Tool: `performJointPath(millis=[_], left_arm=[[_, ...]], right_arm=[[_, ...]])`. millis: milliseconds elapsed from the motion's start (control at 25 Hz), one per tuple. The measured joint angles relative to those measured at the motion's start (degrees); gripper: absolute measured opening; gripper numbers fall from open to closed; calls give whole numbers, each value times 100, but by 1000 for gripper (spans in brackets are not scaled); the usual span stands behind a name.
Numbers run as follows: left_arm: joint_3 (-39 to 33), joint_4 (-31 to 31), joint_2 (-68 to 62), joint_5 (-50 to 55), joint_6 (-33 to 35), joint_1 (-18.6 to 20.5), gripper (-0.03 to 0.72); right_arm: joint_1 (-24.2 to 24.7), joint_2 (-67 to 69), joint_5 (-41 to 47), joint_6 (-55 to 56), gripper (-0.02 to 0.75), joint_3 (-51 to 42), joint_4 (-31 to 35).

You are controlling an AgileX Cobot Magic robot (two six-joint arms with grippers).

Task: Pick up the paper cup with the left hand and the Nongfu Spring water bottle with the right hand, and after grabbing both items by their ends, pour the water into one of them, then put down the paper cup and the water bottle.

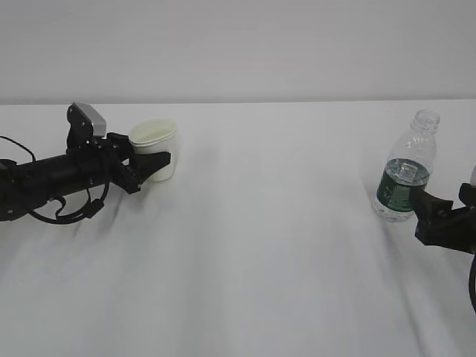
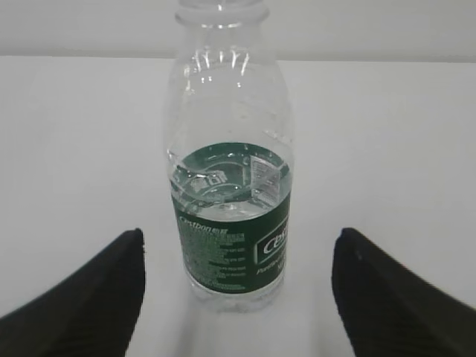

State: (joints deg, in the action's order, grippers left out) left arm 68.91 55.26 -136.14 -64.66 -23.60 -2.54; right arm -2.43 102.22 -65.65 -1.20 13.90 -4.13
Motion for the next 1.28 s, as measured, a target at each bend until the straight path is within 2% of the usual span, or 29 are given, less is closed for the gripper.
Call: performJointPath(millis=[1120, 1280], left_arm=[[0, -151, -215, -124, 34, 0, 440], [0, -180, -214, -135, 34, 0, 504]], right_arm=[[0, 0, 0, 0, 587, 0, 0], [0, 0, 0, 0, 587, 0, 0]])
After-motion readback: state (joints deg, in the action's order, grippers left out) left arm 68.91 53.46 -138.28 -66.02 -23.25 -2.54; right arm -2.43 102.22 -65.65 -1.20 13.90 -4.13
